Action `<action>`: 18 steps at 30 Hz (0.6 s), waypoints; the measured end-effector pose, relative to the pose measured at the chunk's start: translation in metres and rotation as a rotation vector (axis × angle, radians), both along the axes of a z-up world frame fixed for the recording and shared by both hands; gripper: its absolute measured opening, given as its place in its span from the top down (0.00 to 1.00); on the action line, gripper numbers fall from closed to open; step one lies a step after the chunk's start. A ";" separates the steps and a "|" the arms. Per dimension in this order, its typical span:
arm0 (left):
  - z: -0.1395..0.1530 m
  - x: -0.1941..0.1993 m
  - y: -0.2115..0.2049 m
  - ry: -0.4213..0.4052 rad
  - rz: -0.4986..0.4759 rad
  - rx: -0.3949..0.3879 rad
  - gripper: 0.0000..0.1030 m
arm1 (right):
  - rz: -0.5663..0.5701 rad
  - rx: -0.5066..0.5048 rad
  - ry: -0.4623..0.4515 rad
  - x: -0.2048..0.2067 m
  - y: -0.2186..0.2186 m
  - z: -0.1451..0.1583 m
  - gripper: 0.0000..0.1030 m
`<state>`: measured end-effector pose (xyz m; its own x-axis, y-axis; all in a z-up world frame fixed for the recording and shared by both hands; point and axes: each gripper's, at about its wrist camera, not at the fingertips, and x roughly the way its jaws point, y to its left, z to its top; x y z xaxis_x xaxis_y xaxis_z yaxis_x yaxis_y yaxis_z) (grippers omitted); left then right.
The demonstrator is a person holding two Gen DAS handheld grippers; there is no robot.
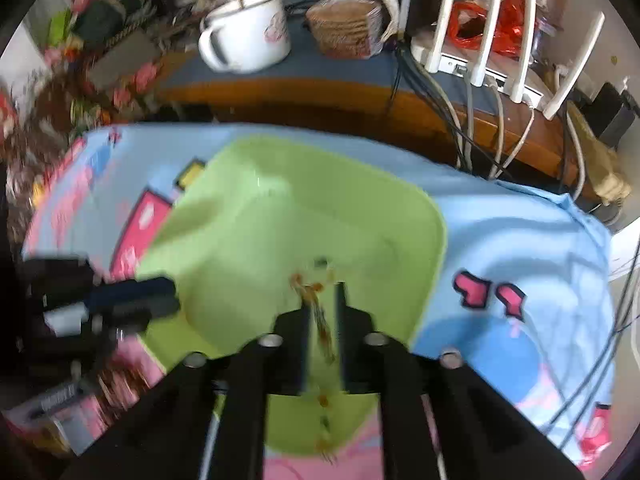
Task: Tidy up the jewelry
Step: 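Lower the strand into the green basket and open the right tool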
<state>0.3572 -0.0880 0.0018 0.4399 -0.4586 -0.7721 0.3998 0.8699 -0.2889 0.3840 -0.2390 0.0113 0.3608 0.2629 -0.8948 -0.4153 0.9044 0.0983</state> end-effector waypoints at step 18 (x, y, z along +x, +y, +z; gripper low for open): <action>-0.022 -0.013 0.000 0.012 0.066 0.099 0.94 | -0.084 0.187 -0.113 -0.093 -0.068 -0.023 0.96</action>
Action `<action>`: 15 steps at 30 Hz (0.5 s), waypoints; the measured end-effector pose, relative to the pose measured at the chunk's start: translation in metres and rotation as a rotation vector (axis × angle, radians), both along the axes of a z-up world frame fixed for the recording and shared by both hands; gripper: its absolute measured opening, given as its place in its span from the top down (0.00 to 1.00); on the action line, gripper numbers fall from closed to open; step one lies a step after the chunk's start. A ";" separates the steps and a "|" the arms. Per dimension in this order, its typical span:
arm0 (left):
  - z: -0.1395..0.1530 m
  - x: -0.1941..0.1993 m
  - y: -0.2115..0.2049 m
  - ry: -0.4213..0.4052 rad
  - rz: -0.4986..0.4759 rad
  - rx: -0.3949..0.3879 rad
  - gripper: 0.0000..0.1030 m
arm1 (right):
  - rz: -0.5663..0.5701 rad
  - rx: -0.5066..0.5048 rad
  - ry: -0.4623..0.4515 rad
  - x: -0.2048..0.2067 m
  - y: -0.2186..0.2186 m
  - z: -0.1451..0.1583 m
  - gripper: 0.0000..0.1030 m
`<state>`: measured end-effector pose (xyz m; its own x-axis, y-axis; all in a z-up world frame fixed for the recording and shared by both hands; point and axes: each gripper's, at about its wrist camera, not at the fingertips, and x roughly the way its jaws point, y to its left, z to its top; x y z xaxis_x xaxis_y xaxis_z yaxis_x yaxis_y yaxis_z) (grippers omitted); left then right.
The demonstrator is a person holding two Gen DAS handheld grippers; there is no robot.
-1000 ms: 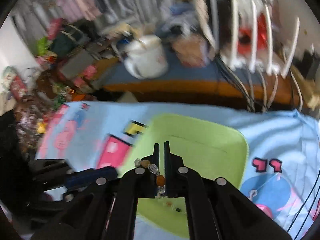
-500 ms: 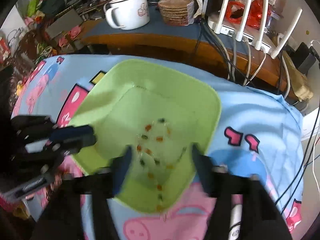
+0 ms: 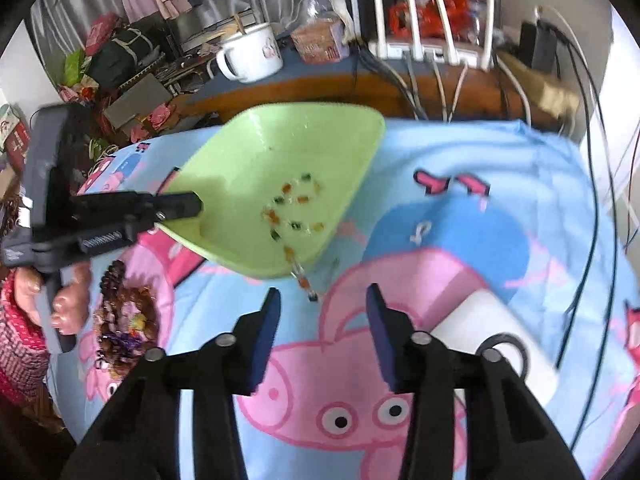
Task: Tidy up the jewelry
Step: 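Lower the strand into the green basket and open the right tool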
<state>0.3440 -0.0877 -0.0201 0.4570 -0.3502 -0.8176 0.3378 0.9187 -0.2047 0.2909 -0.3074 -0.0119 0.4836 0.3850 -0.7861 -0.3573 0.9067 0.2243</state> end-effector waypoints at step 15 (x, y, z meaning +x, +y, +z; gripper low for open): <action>0.039 -0.057 0.088 -0.123 0.066 -0.106 0.94 | 0.040 0.098 -0.127 -0.009 0.015 0.061 1.00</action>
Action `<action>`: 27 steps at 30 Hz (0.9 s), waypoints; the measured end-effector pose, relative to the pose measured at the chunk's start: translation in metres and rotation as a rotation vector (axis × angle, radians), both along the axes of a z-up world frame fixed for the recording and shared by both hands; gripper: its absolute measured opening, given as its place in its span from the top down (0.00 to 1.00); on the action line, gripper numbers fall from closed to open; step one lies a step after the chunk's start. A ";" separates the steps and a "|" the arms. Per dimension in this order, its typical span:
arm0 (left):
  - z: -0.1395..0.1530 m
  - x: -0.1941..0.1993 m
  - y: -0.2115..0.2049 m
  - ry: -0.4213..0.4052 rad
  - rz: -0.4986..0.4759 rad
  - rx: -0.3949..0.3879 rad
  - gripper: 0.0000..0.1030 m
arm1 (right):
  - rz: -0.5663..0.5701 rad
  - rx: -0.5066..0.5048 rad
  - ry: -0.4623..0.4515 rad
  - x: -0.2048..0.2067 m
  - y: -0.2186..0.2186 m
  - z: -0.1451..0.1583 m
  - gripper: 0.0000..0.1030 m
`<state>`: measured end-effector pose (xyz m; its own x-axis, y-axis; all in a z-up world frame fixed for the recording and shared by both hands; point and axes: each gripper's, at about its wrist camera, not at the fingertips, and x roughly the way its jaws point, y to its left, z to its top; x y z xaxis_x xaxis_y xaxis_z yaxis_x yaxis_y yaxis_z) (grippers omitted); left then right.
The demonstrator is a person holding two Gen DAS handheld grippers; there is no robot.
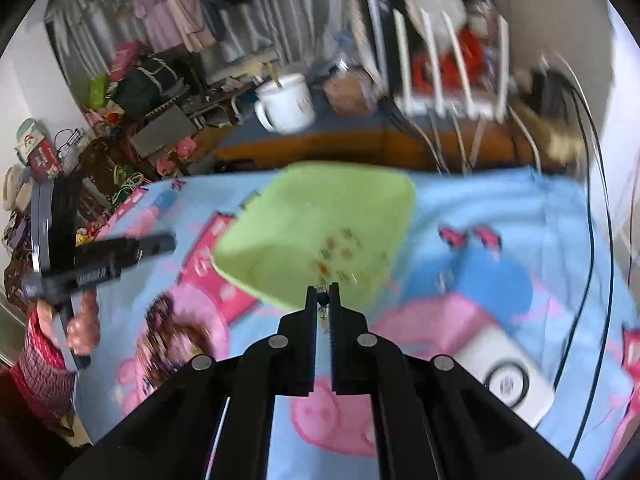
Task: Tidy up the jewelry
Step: 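Lower the strand into the green basket and open the right tool, then move the right tool back to the jewelry pile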
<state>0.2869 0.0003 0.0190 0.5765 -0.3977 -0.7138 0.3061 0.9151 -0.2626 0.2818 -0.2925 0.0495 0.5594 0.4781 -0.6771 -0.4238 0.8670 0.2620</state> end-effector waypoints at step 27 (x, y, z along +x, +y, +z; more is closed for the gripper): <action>-0.058 -0.115 0.068 0.122 -0.050 -0.035 0.92 | 0.191 0.098 0.118 -0.104 0.101 -0.054 1.00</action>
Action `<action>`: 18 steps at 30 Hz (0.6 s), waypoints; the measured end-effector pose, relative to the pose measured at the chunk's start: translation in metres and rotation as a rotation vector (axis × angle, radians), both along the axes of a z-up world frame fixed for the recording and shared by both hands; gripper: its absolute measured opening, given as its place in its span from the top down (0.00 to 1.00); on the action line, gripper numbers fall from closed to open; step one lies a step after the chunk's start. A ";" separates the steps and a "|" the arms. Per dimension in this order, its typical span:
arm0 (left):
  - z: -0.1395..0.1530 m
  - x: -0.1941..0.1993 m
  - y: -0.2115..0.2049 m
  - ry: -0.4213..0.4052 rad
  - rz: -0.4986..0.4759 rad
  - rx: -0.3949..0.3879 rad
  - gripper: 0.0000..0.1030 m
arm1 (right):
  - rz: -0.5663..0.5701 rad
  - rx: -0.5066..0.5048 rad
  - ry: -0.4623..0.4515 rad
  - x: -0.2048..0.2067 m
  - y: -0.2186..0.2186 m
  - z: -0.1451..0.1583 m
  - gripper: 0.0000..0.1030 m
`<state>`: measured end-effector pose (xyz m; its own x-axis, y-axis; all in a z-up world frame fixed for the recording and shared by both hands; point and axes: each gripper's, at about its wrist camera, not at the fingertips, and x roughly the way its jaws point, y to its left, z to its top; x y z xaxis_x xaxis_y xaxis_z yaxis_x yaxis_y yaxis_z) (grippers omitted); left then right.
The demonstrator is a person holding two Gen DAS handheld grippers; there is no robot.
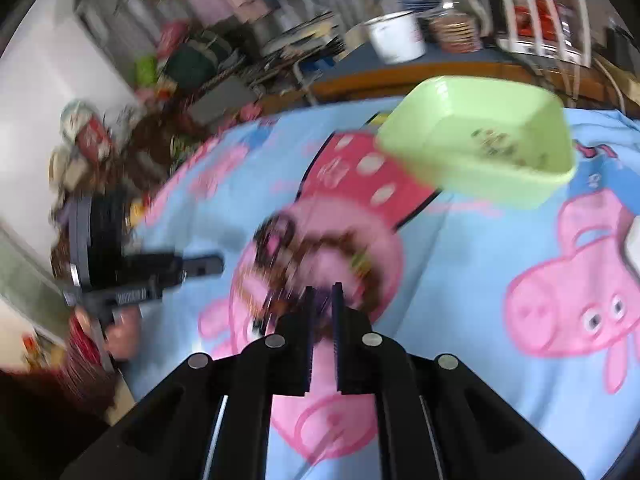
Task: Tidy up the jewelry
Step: 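Move the right tool back to the jewelry pile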
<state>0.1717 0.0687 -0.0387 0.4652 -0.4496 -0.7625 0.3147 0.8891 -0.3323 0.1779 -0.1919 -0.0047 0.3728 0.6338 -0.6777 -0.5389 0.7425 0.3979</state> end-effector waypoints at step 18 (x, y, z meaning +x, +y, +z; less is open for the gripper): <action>-0.006 -0.013 -0.086 -0.053 -0.125 0.121 0.85 | 0.076 -0.181 -0.140 -0.040 0.021 -0.042 0.69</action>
<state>0.1585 -0.0176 -0.0451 0.4526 -0.4131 -0.7903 0.4396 0.8744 -0.2053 0.1381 -0.1708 -0.0465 0.4271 0.5362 -0.7280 -0.6361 0.7504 0.1795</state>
